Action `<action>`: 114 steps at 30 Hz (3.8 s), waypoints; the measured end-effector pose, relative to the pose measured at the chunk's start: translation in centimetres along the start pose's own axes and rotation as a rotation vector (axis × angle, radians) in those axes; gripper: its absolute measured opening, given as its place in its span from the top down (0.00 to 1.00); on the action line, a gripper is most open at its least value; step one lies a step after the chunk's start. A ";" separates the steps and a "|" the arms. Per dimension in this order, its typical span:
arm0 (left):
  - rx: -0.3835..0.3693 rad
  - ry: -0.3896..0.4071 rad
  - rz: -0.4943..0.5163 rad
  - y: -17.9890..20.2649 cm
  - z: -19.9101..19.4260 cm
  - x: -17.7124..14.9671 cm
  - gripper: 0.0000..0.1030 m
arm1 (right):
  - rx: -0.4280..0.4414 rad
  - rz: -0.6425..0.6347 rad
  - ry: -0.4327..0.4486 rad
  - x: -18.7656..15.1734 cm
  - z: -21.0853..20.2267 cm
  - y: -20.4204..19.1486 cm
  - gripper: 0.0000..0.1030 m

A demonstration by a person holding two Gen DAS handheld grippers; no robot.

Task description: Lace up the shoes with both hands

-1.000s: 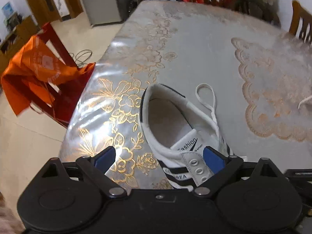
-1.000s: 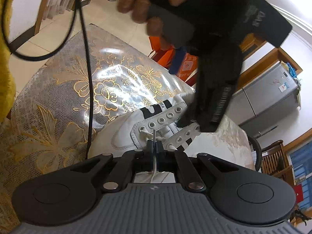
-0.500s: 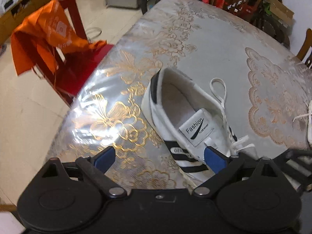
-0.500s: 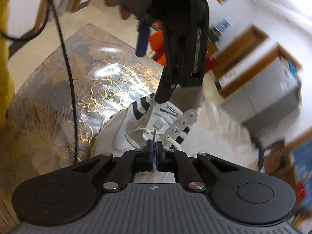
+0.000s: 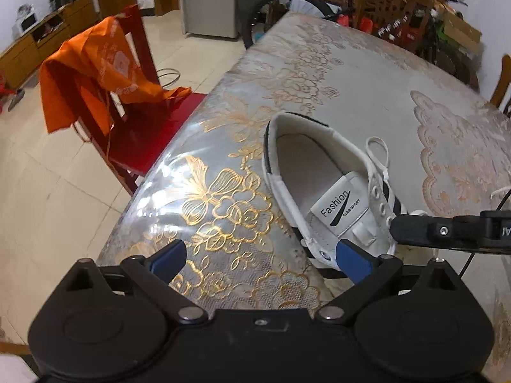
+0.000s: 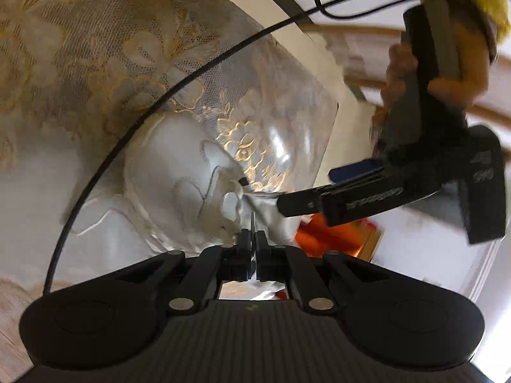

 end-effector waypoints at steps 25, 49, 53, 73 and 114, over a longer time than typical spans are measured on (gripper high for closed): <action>-0.111 -0.008 -0.159 -2.5 0.8 -1.7 0.00 | 0.037 -0.228 -0.003 1.4 1.7 -1.2 0.99; -0.115 -0.017 -0.153 -2.0 1.1 -1.4 0.00 | 0.119 0.140 0.020 1.3 2.5 0.5 0.99; -0.112 -0.013 -0.134 -1.6 1.1 -1.2 0.00 | 0.120 0.229 0.020 0.9 2.8 0.4 0.95; -0.109 -0.010 -0.101 -0.6 1.6 -0.3 0.00 | 0.219 0.451 -0.083 -0.4 2.8 1.9 1.00; -0.045 -0.085 0.137 -2.3 -0.2 -1.5 0.01 | -0.068 2.606 -0.648 -2.9 -0.1 4.5 0.69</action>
Point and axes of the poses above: each gripper's, at about its wrist camera, not at the fingertips, and z roughly the way its jaws point, y to its right, x to its top, the point moved 3 cm from there along z, roughly the way its jaws point, and after that the axes turned 7 degrees about -x, right-handed, at the moved point
